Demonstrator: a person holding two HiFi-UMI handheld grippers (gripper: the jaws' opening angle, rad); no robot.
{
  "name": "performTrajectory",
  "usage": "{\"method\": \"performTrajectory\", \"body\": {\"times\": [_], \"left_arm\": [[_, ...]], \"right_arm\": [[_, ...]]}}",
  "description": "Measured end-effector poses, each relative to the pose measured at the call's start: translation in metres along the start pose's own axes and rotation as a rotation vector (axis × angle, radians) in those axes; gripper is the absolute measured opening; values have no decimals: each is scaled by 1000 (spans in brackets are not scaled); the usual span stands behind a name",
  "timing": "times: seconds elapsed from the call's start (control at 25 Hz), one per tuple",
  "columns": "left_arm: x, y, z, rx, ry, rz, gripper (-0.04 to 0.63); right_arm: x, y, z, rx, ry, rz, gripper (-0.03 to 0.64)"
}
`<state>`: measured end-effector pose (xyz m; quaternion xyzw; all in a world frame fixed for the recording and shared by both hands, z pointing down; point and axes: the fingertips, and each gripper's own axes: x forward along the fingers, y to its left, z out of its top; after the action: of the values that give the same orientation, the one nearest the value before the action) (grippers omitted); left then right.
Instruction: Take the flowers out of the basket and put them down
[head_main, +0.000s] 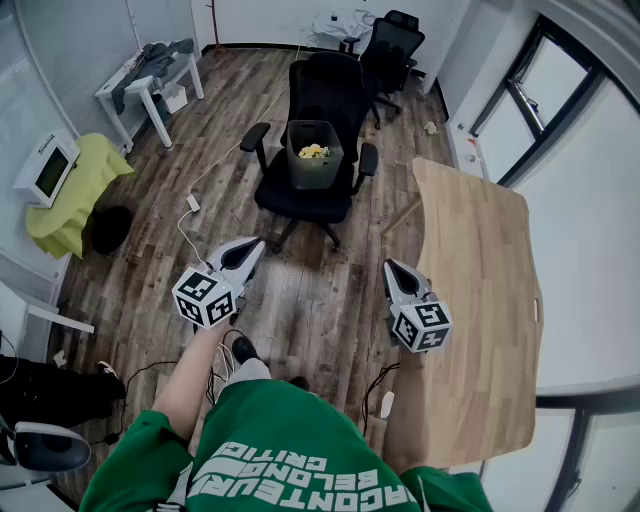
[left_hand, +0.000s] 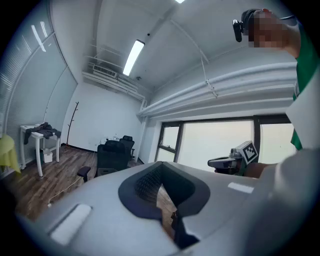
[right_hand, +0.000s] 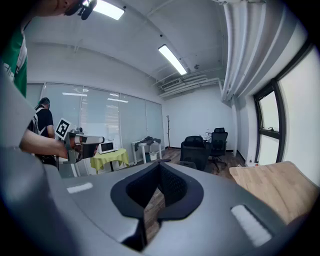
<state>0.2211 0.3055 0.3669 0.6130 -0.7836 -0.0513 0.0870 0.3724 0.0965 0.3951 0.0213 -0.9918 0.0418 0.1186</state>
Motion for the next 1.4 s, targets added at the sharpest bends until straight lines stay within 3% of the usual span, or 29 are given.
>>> {"method": "performTrajectory", "body": {"times": [0.48,0.76,1.12,1.4], "left_arm": [[38,44,-17,-27,36,5,14],[110,123,-15,-52,38,-18,14],[207,247,20,-55,57,-90,14],[255,314,24,-70,92,-101,14]], "right_arm": [[64,-16,-2,-25,25,26,6],[154,-56,18,-31,56,-8,6],[297,-108,53,2,79,-77,6],[378,-126,62,26,99,-65,6]]}}
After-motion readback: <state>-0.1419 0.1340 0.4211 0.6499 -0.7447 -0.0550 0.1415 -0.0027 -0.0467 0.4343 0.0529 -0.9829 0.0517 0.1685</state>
